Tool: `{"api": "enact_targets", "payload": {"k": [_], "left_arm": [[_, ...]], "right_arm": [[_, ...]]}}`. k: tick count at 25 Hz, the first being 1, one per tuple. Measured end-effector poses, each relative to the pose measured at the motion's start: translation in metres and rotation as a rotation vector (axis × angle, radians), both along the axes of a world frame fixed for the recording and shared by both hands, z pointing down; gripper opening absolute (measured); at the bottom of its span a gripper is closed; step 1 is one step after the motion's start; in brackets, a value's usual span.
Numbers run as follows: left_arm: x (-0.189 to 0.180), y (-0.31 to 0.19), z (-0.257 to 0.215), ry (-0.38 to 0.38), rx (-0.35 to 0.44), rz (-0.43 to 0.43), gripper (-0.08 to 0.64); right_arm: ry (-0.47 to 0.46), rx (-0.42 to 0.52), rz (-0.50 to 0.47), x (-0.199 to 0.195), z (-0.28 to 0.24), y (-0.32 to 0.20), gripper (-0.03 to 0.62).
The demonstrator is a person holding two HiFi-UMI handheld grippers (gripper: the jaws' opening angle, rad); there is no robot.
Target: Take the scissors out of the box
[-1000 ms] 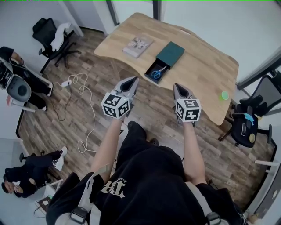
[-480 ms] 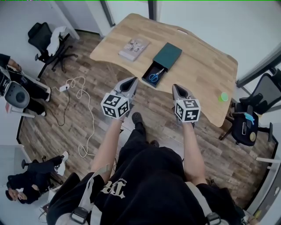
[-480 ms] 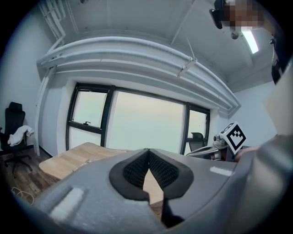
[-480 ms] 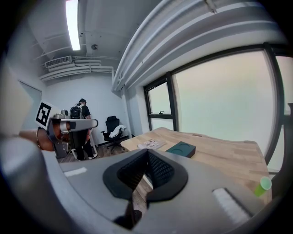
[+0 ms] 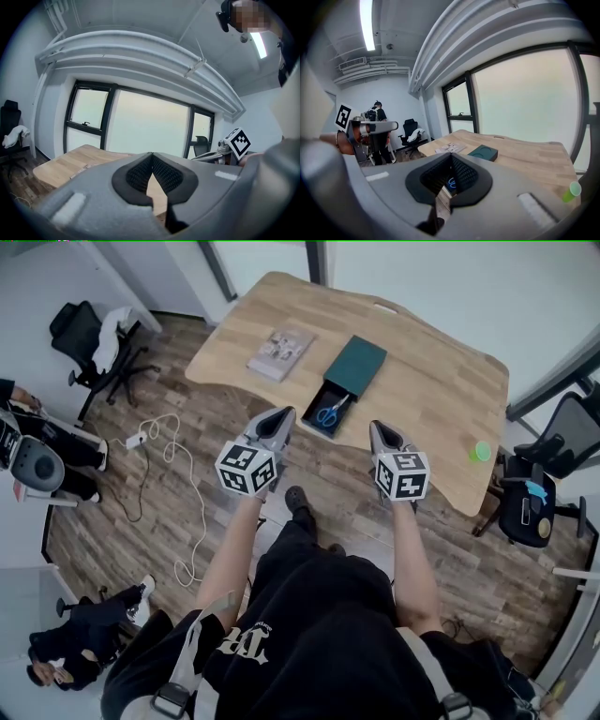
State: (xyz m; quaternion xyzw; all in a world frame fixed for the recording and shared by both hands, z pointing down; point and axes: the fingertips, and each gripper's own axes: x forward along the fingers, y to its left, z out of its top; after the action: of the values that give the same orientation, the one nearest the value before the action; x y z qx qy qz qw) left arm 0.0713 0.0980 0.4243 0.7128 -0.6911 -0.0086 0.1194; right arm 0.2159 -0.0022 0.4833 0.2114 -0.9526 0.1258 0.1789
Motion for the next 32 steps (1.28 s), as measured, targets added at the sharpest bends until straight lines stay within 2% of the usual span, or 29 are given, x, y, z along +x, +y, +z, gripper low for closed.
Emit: {"api": "enact_targets", "payload": {"k": [15,32], "left_arm": [[-0.062,-0.035,0.019,0.027,-0.026,0.04,0.0],[-0.141,-0.067,0.046,0.065,-0.037,0.055,0.0]], "right_arm": [[0.014,-0.028,0.049,-0.056,0.013,-0.033,0.002],[0.057,-0.053,0.041,-0.136,0.04,-0.046,0.002]]}}
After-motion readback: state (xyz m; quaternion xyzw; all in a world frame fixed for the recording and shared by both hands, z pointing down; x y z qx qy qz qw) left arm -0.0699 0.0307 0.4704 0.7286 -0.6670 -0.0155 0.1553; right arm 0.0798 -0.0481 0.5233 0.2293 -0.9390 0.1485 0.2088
